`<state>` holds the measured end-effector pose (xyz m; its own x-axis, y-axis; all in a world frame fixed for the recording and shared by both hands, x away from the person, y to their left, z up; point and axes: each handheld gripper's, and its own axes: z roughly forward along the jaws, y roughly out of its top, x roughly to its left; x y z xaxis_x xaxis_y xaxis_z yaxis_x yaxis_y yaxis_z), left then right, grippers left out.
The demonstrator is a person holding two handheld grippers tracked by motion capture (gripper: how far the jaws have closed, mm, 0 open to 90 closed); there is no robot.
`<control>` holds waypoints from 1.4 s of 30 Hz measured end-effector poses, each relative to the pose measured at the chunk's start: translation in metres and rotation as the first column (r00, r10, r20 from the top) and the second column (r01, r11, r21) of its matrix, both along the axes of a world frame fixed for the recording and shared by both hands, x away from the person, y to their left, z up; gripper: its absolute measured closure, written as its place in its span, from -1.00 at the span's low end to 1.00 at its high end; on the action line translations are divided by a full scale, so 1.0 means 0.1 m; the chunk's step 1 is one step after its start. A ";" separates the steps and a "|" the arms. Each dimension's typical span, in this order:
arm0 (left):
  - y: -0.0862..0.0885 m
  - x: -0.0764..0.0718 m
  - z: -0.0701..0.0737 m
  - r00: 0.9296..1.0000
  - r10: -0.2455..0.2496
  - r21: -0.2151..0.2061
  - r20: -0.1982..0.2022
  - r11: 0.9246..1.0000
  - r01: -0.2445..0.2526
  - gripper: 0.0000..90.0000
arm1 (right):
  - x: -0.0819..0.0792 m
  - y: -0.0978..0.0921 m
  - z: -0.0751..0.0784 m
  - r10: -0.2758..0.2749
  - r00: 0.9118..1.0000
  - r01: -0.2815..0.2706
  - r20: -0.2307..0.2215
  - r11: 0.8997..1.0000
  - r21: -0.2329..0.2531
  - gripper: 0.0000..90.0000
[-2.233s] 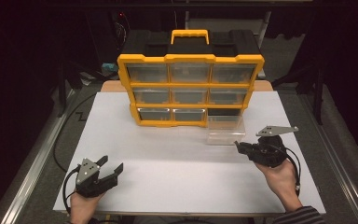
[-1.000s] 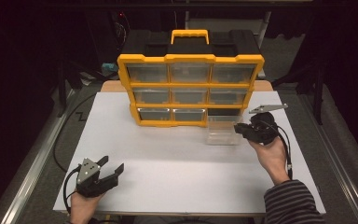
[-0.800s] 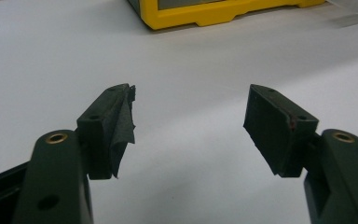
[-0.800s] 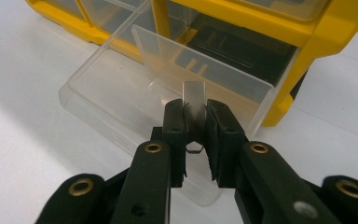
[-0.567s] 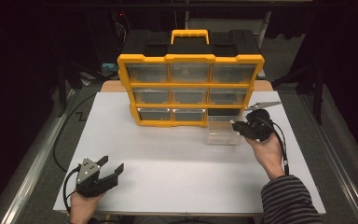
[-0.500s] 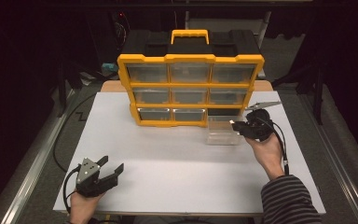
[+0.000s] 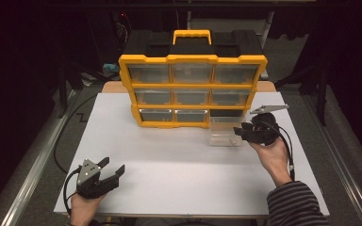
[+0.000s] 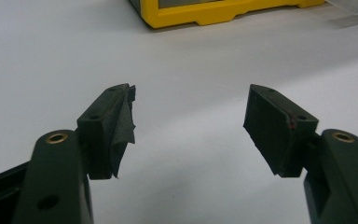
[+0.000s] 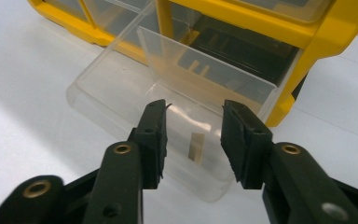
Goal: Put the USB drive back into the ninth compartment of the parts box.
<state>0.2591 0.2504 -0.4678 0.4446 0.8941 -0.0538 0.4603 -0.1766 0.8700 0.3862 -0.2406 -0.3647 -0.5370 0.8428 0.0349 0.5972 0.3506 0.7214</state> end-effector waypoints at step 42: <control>0.00 -0.02 0.01 1.000 -0.002 -0.012 0.003 1.000 0.002 -0.26 | -0.72 -0.27 -0.14 0.017 0.988 -0.030 0.154 0.996 0.083 -0.01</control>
